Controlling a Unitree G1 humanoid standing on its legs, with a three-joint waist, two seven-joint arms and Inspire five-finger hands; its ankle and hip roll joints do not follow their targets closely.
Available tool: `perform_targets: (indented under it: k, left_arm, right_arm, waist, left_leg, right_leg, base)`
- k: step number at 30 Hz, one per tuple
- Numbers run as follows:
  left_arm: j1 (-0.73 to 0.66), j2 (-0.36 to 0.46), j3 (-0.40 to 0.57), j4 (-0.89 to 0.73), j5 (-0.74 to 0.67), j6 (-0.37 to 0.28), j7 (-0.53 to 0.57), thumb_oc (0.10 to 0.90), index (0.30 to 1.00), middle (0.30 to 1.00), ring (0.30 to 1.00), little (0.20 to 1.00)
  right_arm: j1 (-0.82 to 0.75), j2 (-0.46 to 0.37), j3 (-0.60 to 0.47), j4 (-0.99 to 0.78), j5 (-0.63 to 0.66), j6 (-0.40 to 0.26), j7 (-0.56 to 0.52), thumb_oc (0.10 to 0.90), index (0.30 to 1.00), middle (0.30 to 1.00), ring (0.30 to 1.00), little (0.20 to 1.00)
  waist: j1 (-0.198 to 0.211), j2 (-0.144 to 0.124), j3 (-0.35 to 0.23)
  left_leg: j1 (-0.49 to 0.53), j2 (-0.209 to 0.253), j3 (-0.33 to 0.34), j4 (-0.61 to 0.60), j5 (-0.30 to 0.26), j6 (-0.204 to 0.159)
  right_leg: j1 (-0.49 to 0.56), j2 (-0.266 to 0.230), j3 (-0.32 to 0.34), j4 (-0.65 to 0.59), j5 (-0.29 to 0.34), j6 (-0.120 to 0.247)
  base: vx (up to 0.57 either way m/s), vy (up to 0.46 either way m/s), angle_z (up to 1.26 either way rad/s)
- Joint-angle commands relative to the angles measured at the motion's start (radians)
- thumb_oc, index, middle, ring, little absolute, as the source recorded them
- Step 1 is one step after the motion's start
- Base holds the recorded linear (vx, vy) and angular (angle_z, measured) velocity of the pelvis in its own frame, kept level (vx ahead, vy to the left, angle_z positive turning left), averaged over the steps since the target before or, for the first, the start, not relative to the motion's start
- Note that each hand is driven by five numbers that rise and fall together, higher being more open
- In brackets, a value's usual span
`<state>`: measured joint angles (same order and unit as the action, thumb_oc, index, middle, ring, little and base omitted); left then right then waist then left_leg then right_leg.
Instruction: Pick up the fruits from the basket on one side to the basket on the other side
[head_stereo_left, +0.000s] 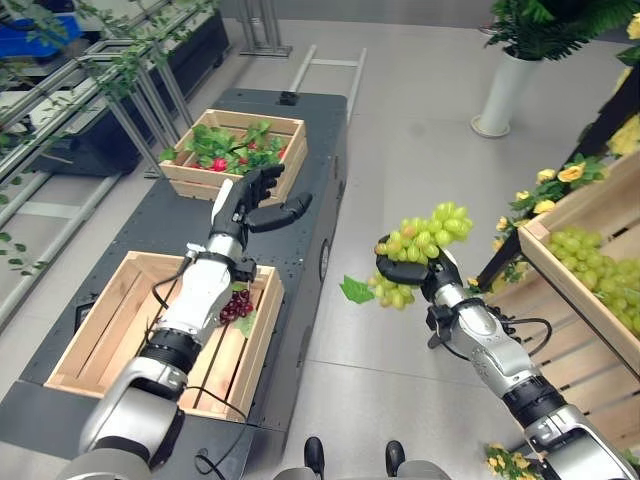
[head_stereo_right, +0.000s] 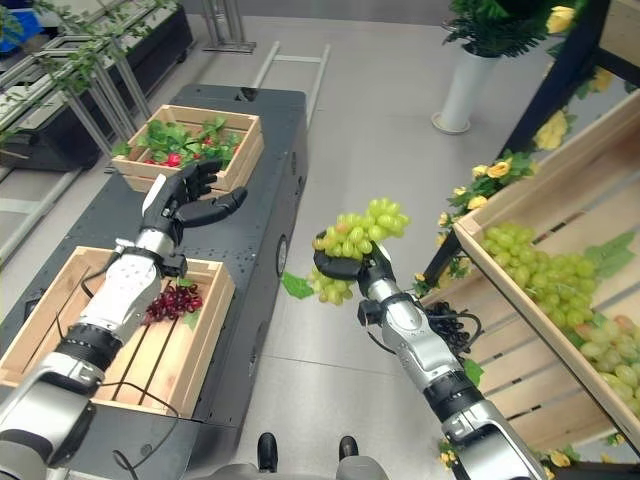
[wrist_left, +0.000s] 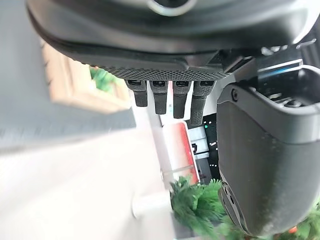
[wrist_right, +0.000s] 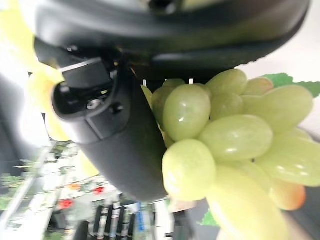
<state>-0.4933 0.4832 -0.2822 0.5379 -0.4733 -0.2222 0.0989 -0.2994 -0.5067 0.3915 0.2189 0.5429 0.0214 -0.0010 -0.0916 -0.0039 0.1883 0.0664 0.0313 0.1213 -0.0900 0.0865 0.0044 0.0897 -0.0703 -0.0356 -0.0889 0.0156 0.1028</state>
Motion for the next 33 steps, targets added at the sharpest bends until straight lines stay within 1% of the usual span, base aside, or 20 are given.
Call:
perform_targets:
  k: [1, 2, 4, 6, 10, 11, 14, 15, 17, 18, 20, 23, 24, 25, 26, 28, 29, 30, 31, 33]
  left_arm:
    - [-0.043, -0.037, 0.030, 0.013, -0.076, -0.096, -0.004, 0.800, 0.900, 0.900, 0.900, 0.900]
    - [-0.001, -0.085, 0.038, 0.019, -0.108, -0.098, 0.010, 0.800, 0.900, 0.900, 0.900, 0.900]
    - [0.028, -0.122, 0.041, 0.030, -0.109, -0.107, 0.024, 0.800, 0.900, 0.900, 0.900, 0.900]
    - [0.071, -0.165, 0.041, 0.046, -0.111, -0.110, 0.037, 0.800, 0.900, 0.900, 0.900, 0.900]
    - [0.130, -0.208, 0.049, 0.065, -0.104, -0.109, 0.044, 0.800, 0.900, 0.900, 0.900, 0.900]
    - [0.142, -0.214, 0.045, 0.071, -0.083, -0.109, 0.051, 0.800, 0.900, 0.900, 0.900, 0.900]
    - [0.155, -0.213, 0.042, 0.076, -0.067, -0.110, 0.049, 0.800, 0.900, 0.900, 0.900, 0.900]
    - [0.165, -0.210, 0.041, 0.074, -0.070, -0.106, 0.049, 0.800, 0.900, 0.900, 0.900, 0.900]
    - [0.174, -0.206, 0.043, 0.071, -0.070, -0.098, 0.049, 0.800, 0.900, 0.900, 0.900, 0.900]
    - [0.178, -0.203, 0.044, 0.073, -0.071, -0.092, 0.052, 0.800, 0.900, 0.900, 0.900, 0.900]
    - [0.180, -0.194, 0.043, 0.082, -0.076, -0.090, 0.063, 0.800, 0.900, 0.900, 0.900, 0.900]
    - [0.177, -0.179, 0.046, 0.093, -0.090, -0.089, 0.079, 0.800, 0.900, 0.900, 0.900, 0.900]
    - [0.177, -0.175, 0.049, 0.095, -0.092, -0.089, 0.080, 0.800, 0.900, 0.900, 0.900, 0.900]
    - [0.180, -0.170, 0.053, 0.100, -0.090, -0.088, 0.076, 0.800, 0.900, 0.900, 0.900, 0.900]
    - [0.181, -0.171, 0.054, 0.100, -0.088, -0.089, 0.076, 0.800, 0.900, 0.900, 0.900, 0.900]
    - [0.186, -0.169, 0.054, 0.101, -0.087, -0.089, 0.077, 0.800, 0.900, 0.900, 0.900, 0.900]
    - [0.193, -0.166, 0.057, 0.099, -0.086, -0.087, 0.070, 0.800, 0.900, 0.900, 0.900, 0.900]
    - [0.195, -0.166, 0.056, 0.098, -0.086, -0.087, 0.070, 0.800, 0.900, 0.900, 0.900, 0.900]
    - [0.199, -0.163, 0.050, 0.097, -0.092, -0.085, 0.067, 0.800, 0.900, 0.900, 0.900, 0.900]
    - [0.199, -0.162, 0.043, 0.102, -0.094, -0.083, 0.065, 0.800, 0.900, 0.900, 0.900, 0.900]
  right_arm:
    - [-0.049, -0.016, -0.066, -0.154, -0.048, -0.060, 0.146, 0.400, 0.300, 0.300, 0.300, 0.300]
    - [-0.037, -0.040, -0.079, -0.194, -0.067, -0.033, 0.196, 0.400, 0.300, 0.300, 0.300, 0.300]
    - [-0.031, -0.064, -0.090, -0.228, -0.073, -0.014, 0.234, 0.400, 0.300, 0.300, 0.300, 0.300]
    - [-0.022, -0.116, -0.116, -0.293, -0.090, 0.021, 0.287, 0.400, 0.300, 0.300, 0.300, 0.300]
    - [-0.001, -0.214, -0.179, -0.388, -0.085, 0.074, 0.359, 0.400, 0.300, 0.300, 0.300, 0.300]
    - [-0.001, -0.251, -0.192, -0.402, -0.138, 0.077, 0.372, 0.400, 0.300, 0.300, 0.300, 0.300]
    - [0.008, -0.309, -0.217, -0.422, -0.221, 0.086, 0.409, 0.400, 0.300, 0.300, 0.300, 0.300]
    - [0.016, -0.359, -0.235, -0.435, -0.277, 0.097, 0.427, 0.400, 0.300, 0.300, 0.300, 0.300]
    - [0.031, -0.408, -0.252, -0.441, -0.346, 0.101, 0.427, 0.400, 0.300, 0.300, 0.300, 0.300]
    - [0.039, -0.449, -0.267, -0.439, -0.411, 0.107, 0.435, 0.400, 0.300, 0.300, 0.300, 0.300]
    - [0.038, -0.524, -0.292, -0.435, -0.439, 0.119, 0.436, 0.400, 0.300, 0.300, 0.300, 0.300]
    - [0.026, -0.592, -0.318, -0.435, -0.476, 0.140, 0.422, 0.400, 0.300, 0.300, 0.300, 0.300]
    - [0.029, -0.609, -0.330, -0.434, -0.485, 0.137, 0.412, 0.400, 0.300, 0.300, 0.300, 0.300]
    - [0.030, -0.645, -0.359, -0.431, -0.539, 0.135, 0.404, 0.400, 0.300, 0.300, 0.300, 0.300]
    - [0.030, -0.655, -0.366, -0.427, -0.557, 0.124, 0.407, 0.400, 0.300, 0.300, 0.300, 0.300]
    - [0.044, -0.695, -0.389, -0.429, -0.608, 0.077, 0.412, 0.400, 0.300, 0.300, 0.300, 0.300]
    - [0.063, -0.751, -0.416, -0.445, -0.645, 0.049, 0.388, 0.400, 0.300, 0.300, 0.300, 0.300]
    - [0.065, -0.763, -0.423, -0.446, -0.659, 0.039, 0.381, 0.400, 0.300, 0.300, 0.300, 0.300]
    - [0.053, -0.812, -0.431, -0.439, -0.645, 0.012, 0.336, 0.400, 0.300, 0.300, 0.300, 0.300]
    - [0.015, -0.843, -0.427, -0.428, -0.599, -0.013, 0.282, 0.400, 0.300, 0.300, 0.300, 0.300]
  waist:
    - [-0.008, -0.026, -0.114]
    - [-0.019, -0.035, -0.107]
    - [-0.028, -0.043, -0.102]
    - [-0.042, -0.054, -0.095]
    - [-0.067, -0.072, -0.086]
    - [-0.076, -0.077, -0.082]
    - [-0.087, -0.082, -0.078]
    - [-0.095, -0.085, -0.077]
    - [-0.102, -0.089, -0.076]
    - [-0.110, -0.093, -0.075]
    - [-0.123, -0.099, -0.072]
    - [-0.137, -0.105, -0.070]
    - [-0.143, -0.106, -0.069]
    - [-0.149, -0.109, -0.069]
    - [-0.151, -0.110, -0.070]
    - [-0.158, -0.112, -0.072]
    - [-0.163, -0.113, -0.075]
    - [-0.163, -0.114, -0.076]
    - [-0.164, -0.116, -0.080]
    - [-0.164, -0.118, -0.086]
  left_leg:
    - [0.052, 0.019, 0.006, 0.003, -0.105, -0.010]
    - [0.059, 0.022, 0.021, 0.003, -0.110, -0.009]
    - [0.064, 0.024, 0.035, 0.003, -0.112, -0.008]
    - [0.072, 0.027, 0.056, 0.003, -0.117, -0.006]
    - [0.083, 0.035, 0.091, 0.003, -0.123, -0.007]
    - [0.088, 0.037, 0.104, 0.003, -0.124, -0.007]
    - [0.093, 0.040, 0.118, 0.003, -0.126, -0.008]
    - [0.097, 0.042, 0.128, 0.003, -0.127, -0.009]
    - [0.100, 0.042, 0.137, 0.003, -0.129, -0.009]
    - [0.103, 0.043, 0.144, 0.003, -0.130, -0.010]
    - [0.106, 0.045, 0.156, 0.003, -0.131, -0.011]
    - [0.108, 0.048, 0.169, 0.003, -0.133, -0.011]
    - [0.111, 0.048, 0.170, 0.003, -0.135, -0.010]
    - [0.113, 0.050, 0.177, 0.003, -0.137, -0.010]
    - [0.113, 0.051, 0.179, 0.003, -0.138, -0.010]
    - [0.113, 0.052, 0.183, 0.003, -0.139, -0.010]
    - [0.114, 0.054, 0.188, 0.003, -0.141, -0.011]
    - [0.115, 0.054, 0.188, 0.003, -0.142, -0.011]
    - [0.116, 0.054, 0.189, 0.003, -0.143, -0.011]
    - [0.115, 0.055, 0.188, 0.003, -0.145, -0.012]
  right_leg:
    - [0.002, -0.033, -0.011, 0.002, 0.029, -0.024]
    - [0.000, -0.034, 0.000, 0.002, 0.033, -0.019]
    - [-0.001, -0.033, 0.010, 0.002, 0.037, -0.016]
    - [-0.004, -0.031, 0.028, 0.002, 0.043, -0.010]
    - [-0.012, -0.028, 0.063, 0.002, 0.056, -0.003]
    - [-0.014, -0.026, 0.076, 0.002, 0.062, -0.001]
    - [-0.016, -0.025, 0.091, 0.002, 0.068, 0.002]
    - [-0.018, -0.024, 0.101, 0.002, 0.072, 0.004]
    - [-0.019, -0.023, 0.112, 0.002, 0.075, 0.006]
    - [-0.020, -0.023, 0.119, 0.002, 0.079, 0.008]
    - [-0.023, -0.020, 0.133, 0.002, 0.085, 0.013]
    - [-0.027, -0.017, 0.148, 0.002, 0.090, 0.017]
    - [-0.024, -0.017, 0.150, 0.002, 0.089, 0.019]
    - [-0.026, -0.014, 0.158, 0.004, 0.089, 0.020]
    - [-0.027, -0.012, 0.162, 0.004, 0.090, 0.020]
    - [-0.029, -0.009, 0.169, 0.004, 0.092, 0.022]
    - [-0.030, -0.007, 0.174, 0.004, 0.093, 0.023]
    - [-0.030, -0.007, 0.175, 0.004, 0.093, 0.023]
    - [-0.030, -0.004, 0.180, 0.004, 0.093, 0.023]
    - [-0.032, -0.001, 0.184, 0.006, 0.092, 0.023]
  base:
    - [0.03, 0.054, -0.42]
    - [0.03, 0.048, -0.40]
    - [0.02, 0.037, -0.35]
    - [0.04, 0.044, -0.33]
    - [0.04, 0.049, -0.34]
    - [0.03, 0.049, -0.25]
    - [0.02, 0.043, -0.17]
    - [0.01, 0.038, -0.23]
    - [0.01, 0.035, -0.19]
    - [0.00, 0.031, -0.16]
    - [-0.01, 0.023, -0.23]
    - [-0.03, 0.016, -0.16]
    - [-0.03, 0.016, -0.19]
    - [-0.03, 0.011, -0.17]
    - [-0.04, 0.006, -0.16]
    - [-0.03, 0.007, -0.13]
    - [-0.02, 0.008, -0.14]
    - [-0.03, 0.015, -0.09]
    - [0.00, 0.000, 0.00]
    - [0.00, 0.000, 0.00]
